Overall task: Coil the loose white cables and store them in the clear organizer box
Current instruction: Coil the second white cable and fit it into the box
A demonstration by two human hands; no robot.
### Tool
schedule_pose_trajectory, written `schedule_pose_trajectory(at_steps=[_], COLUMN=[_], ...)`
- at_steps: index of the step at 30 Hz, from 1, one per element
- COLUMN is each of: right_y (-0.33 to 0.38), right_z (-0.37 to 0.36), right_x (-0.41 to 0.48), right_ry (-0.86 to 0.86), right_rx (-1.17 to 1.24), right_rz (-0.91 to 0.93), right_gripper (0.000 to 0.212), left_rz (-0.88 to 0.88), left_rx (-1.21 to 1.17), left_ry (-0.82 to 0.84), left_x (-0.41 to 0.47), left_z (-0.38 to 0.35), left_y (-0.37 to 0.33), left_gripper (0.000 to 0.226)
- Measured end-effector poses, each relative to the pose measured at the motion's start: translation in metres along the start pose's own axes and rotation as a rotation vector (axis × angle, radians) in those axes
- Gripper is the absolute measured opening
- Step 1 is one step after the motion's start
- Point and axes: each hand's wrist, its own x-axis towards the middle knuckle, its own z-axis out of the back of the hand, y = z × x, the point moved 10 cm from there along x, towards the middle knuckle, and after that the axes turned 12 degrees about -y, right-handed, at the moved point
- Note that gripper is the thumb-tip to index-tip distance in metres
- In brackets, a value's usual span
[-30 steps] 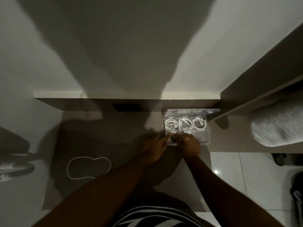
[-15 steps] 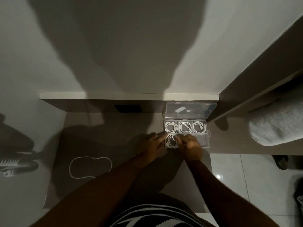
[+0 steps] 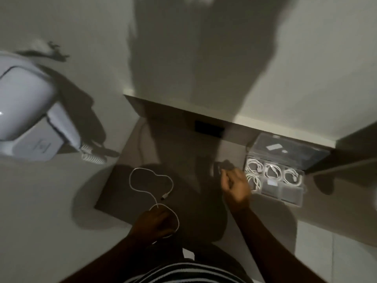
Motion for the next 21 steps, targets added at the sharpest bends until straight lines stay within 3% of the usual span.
schedule_pose_trajectory(at_steps=[4, 7, 10, 12, 16, 19, 21], right_y=[0.075, 0.092, 0.091, 0.098, 0.126, 0.140, 0.133], right_z=[-0.061, -0.114, -0.147, -0.153, -0.153, -0.173, -0.194], right_x=[-0.048, -0.092, -0.127, -0.138, -0.143, -0.136, -0.137], right_ry=[0.218, 0.592, 0.862, 0.882, 0.738, 0.649, 0.746], right_rx=[0.059, 0.054, -0.029, -0.066, -0.115, -0.293, -0.456], right_rz=[0.331, 0.289, 0.180, 0.187, 0.323, 0.430, 0.443], right_gripper=[0.012, 0.015, 0.028, 0.025, 0.027, 0.039, 0.051], left_rz=[-0.065, -0.144, -0.109, 0.051, 0.418, 0.505, 0.494], left_rx=[-0.051, -0.111, -0.245, -0.384, -0.731, -0.850, -0.801], left_ry=[0.071, 0.017, -0.005, 0.034, 0.025, 0.066, 0.104], left_x=[-0.017, -0.014, -0.011, -0.009, -0.004, -0.001, 0.002], left_z=[-0.018, -0.014, -0.013, -0.020, -0.024, -0.025, -0.027], left_y=[0.019, 0.021, 0.032, 0.048, 0.074, 0.078, 0.082], left_gripper=[0.055, 0.043, 0.030, 0.031, 0.026, 0.022, 0.025])
